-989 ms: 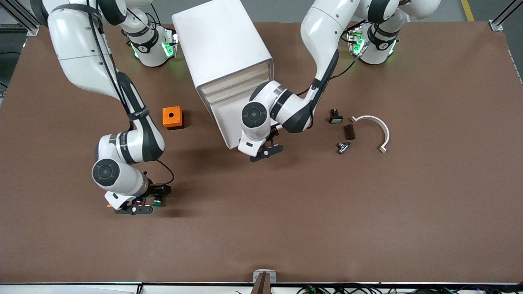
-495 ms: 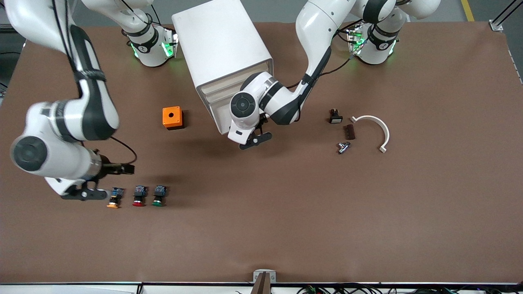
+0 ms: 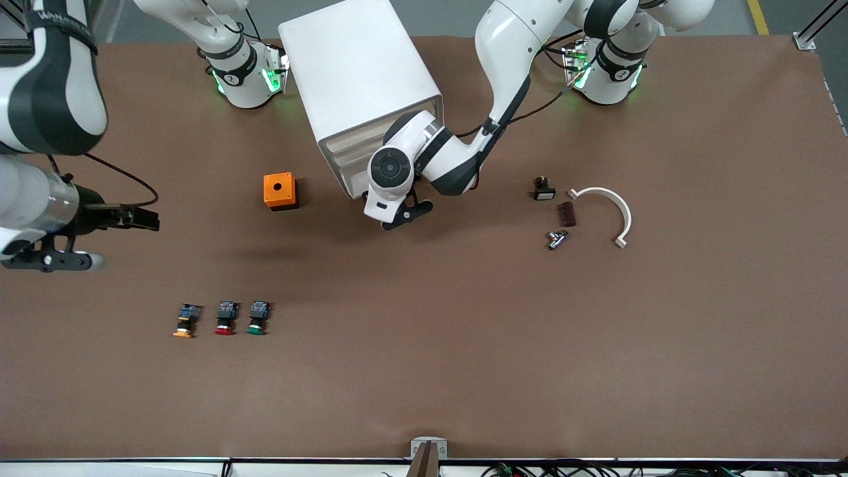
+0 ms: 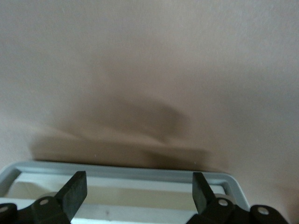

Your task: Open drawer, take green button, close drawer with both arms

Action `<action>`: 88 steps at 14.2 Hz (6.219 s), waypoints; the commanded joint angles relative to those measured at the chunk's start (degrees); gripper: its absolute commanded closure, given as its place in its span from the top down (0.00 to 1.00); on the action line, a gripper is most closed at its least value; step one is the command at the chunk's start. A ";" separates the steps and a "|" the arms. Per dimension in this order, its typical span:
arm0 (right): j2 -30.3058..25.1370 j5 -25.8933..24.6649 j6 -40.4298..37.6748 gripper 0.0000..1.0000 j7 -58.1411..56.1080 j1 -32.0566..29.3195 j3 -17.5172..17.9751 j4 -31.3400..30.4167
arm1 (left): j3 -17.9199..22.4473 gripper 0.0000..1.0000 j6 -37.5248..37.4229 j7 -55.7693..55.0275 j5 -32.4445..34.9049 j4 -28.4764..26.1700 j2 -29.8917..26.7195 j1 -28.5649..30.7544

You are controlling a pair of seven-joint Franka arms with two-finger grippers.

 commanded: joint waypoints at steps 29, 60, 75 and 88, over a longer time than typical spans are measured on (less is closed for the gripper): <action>-7.83 1.26 -9.48 1.00 -1.77 -2.48 1.24 5.10 | 0.76 0.99 -14.00 10.46 3.44 -3.20 -23.24 17.98; -12.05 1.09 -2.62 1.00 -6.34 -2.57 1.59 -0.43 | -1.00 0.99 -27.31 63.49 26.65 -17.62 -49.90 49.82; -14.43 1.61 3.97 1.00 -8.72 -2.57 1.59 -3.42 | -3.37 0.99 -27.05 62.26 25.95 -12.25 -47.96 50.35; -14.95 4.25 2.12 1.00 -5.55 -2.84 1.32 -3.69 | -3.99 0.99 -26.52 62.52 25.33 -12.16 -46.81 53.78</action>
